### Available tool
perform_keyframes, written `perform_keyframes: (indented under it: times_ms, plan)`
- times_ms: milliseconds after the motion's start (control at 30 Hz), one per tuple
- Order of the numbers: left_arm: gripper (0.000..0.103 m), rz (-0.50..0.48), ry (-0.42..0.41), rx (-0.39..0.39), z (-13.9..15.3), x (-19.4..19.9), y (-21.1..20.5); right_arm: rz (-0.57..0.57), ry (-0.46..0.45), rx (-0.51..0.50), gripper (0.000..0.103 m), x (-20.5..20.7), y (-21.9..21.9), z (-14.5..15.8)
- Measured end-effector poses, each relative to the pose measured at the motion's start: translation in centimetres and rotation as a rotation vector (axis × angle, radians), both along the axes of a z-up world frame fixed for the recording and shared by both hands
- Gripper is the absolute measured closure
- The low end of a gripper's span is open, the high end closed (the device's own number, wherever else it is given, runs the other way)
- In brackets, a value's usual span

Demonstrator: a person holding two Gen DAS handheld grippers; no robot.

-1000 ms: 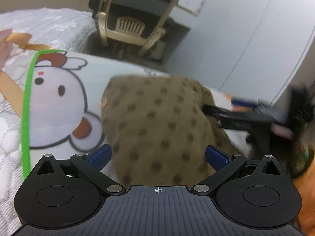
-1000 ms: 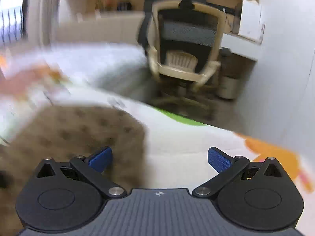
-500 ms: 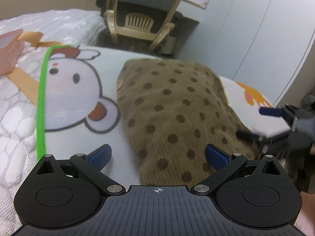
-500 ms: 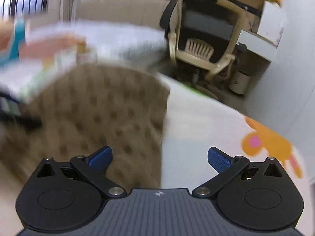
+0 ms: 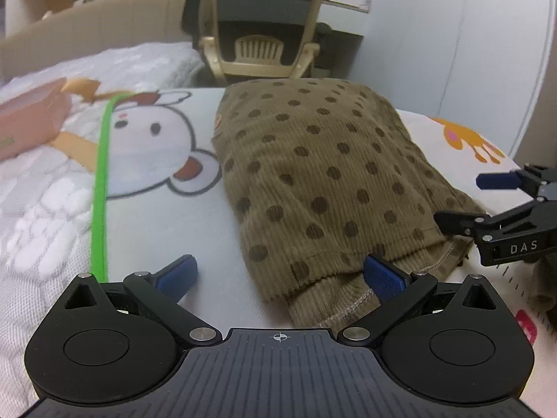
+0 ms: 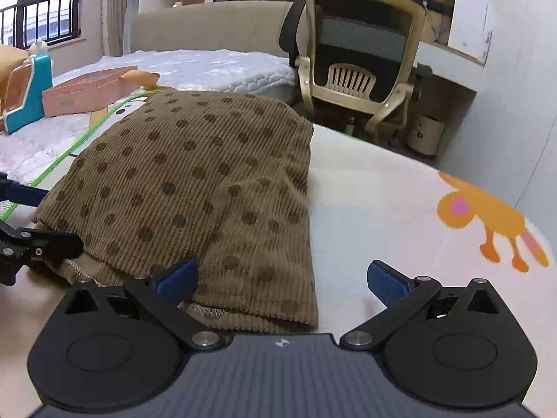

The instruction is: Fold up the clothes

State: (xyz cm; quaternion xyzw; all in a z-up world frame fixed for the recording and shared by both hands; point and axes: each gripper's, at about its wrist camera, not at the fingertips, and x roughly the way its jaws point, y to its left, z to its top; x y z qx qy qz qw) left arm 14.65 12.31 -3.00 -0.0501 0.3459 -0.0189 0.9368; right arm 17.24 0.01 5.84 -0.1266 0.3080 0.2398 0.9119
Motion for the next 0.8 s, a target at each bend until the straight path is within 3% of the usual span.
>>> perform_keyframes:
  times_ms: [267,433,633,733,800]
  plan:
    - [0.0,0.019,0.004,-0.039,0.6,-2.2,0.0,0.071,0.029,0.009,0.0,-1.4,-0.9,0.2]
    - [0.0,0.009,0.009,-0.053,0.9,-2.6,0.3,0.101,-0.044,0.061,0.0,-1.1,-1.2,4.2]
    - [0.0,-0.008,0.002,-0.04,0.6,-2.2,0.4,0.114,-0.019,0.108,0.0,3.4,4.0,5.4]
    - [0.0,-0.031,0.025,-0.126,1.1,-2.6,1.6,0.118,0.014,0.012,0.0,5.0,7.4,2.7]
    - [0.0,-0.07,0.042,-0.301,2.1,-2.4,3.9,0.115,-0.003,0.023,0.0,5.0,7.2,2.5]
